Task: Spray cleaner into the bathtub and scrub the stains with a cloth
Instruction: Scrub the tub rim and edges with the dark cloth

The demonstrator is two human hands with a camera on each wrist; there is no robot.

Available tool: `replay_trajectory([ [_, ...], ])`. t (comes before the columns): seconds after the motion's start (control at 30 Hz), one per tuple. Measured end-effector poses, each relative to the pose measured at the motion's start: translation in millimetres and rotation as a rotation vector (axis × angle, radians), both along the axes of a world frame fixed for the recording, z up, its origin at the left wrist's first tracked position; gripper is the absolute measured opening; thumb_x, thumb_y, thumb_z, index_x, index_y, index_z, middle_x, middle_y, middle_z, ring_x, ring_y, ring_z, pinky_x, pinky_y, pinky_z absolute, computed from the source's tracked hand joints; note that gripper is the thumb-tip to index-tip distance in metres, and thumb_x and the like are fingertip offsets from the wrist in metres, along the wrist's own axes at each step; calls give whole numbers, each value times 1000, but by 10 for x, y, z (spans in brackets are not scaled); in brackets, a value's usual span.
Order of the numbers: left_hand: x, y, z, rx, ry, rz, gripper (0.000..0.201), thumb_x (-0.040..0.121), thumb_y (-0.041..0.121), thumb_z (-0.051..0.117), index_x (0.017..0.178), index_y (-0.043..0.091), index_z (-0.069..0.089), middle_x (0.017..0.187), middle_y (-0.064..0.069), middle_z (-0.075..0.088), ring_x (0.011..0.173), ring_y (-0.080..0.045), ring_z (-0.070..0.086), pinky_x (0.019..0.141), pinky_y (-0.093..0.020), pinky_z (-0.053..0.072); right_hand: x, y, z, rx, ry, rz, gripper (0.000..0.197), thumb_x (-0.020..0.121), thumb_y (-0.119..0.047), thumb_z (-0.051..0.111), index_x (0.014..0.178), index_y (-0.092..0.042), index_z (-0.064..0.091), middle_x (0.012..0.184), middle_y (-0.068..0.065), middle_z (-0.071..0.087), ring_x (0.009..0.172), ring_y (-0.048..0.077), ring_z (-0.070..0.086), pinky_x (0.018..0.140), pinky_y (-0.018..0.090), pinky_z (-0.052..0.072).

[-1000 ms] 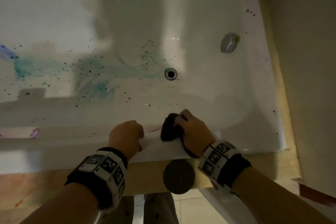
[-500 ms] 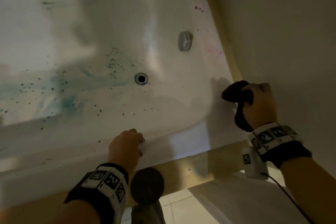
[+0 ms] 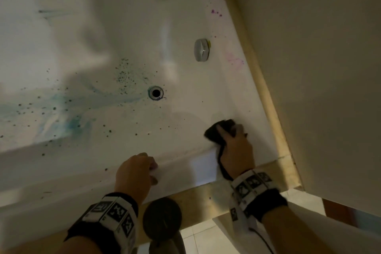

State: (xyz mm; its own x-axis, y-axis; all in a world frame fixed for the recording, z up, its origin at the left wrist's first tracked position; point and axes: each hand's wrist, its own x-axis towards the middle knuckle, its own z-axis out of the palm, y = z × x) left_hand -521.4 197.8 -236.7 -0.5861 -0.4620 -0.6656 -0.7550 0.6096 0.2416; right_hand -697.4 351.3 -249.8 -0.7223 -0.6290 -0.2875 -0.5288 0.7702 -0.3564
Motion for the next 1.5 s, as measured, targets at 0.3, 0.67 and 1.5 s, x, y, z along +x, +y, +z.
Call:
replay_trajectory([
  [0.3,26,-34,-50,17,23,-2,38,84,30,65,122,26,58,115,8,54,108,-11,51,85,-17,36,-527,-100,304,-333,82,-239,16,90,-2,49,95,4,62,85,-2,58,85,20,55,79,0,30],
  [0.67,23,-81,-59,42,23,1,38,81,33,67,118,25,59,114,8,55,107,-11,51,84,-17,36,50,-229,15,117,-75,100,40,81,-3,60,120,-9,61,135,20,45,111,40,50,95,23,39],
  [1.5,766,-906,-46,143,-284,79,51,70,41,78,114,20,61,117,1,57,107,-16,56,93,-25,46,785,-1047,369,622,-169,241,36,90,-12,49,125,-4,51,142,20,22,116,33,44,99,38,41],
])
